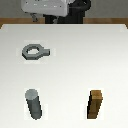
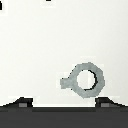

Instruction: Put the loop with the handle onto the peg.

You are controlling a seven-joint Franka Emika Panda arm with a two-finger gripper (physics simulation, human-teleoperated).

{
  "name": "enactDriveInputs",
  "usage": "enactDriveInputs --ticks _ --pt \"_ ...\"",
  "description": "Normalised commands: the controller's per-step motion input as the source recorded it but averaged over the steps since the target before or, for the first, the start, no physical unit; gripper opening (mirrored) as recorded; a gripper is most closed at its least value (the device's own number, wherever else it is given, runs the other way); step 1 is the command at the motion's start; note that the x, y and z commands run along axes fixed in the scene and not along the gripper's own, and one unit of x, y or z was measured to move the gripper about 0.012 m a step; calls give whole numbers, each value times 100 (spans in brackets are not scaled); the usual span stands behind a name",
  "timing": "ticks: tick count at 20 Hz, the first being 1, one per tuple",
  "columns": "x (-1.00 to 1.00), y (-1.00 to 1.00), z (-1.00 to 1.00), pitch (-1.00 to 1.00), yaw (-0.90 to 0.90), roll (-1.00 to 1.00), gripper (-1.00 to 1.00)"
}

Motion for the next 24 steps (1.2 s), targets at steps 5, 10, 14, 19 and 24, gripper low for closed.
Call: enactDriveInputs --ticks 5,10,14,19,24 --pt "0 0 0 0 -91 0 100" --pt "0 0 0 0 -92 0 100" --pt "0 0 0 0 -11 0 100" --pt "0 0 0 0 -9 0 100" --pt "0 0 0 0 -9 0 100"
